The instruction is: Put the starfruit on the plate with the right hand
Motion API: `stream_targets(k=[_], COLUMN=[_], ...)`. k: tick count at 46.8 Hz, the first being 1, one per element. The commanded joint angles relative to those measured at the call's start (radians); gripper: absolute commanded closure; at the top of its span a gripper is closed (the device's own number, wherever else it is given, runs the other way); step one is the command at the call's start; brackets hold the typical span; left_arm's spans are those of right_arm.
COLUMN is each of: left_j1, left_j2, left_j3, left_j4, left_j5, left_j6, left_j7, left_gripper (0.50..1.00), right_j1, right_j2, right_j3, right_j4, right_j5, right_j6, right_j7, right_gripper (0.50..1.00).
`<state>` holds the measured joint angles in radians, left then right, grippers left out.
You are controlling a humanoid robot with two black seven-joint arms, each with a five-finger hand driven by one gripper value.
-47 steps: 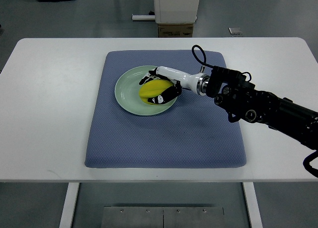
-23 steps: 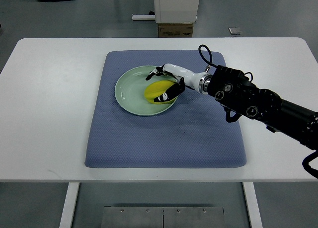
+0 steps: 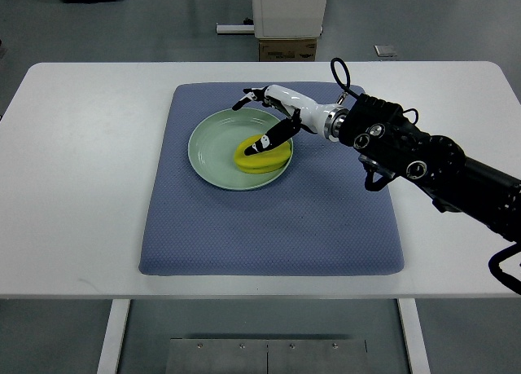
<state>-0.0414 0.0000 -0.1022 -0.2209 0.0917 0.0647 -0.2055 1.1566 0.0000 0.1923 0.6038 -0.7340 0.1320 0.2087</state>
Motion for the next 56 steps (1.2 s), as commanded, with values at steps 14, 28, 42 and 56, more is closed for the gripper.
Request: stream_targets(k=[14, 28, 42, 56], left_j1=[0.000, 0.000, 0.000, 0.000], left_j2=[0.000, 0.000, 0.000, 0.000], left_j3=[0.001, -0.001, 0.001, -0.001], left_j4=[0.000, 0.000, 0.000, 0.000], left_j5=[0.000, 0.000, 0.000, 0.000], left_j6=[0.000, 0.000, 0.000, 0.000], left_j7=[0.000, 0.000, 0.000, 0.000], left_gripper=[0.500, 0.500, 0.500, 0.500], right_j1=[-0.034, -0.179, -0.253, -0.270], right_j2=[-0.150, -0.190, -0.190, -0.190], right_j3=[0.079, 0.300, 0.415, 0.417], right_j4=[-0.012, -0.076, -0.119, -0.116], right_j5=[0.218, 0.255, 0.257, 0.257], right_j6=[-0.012, -0.020, -0.052, -0.075], right_j7=[0.000, 0.001, 0.011, 0.015], right_gripper=[0.500, 0.500, 0.500, 0.500])
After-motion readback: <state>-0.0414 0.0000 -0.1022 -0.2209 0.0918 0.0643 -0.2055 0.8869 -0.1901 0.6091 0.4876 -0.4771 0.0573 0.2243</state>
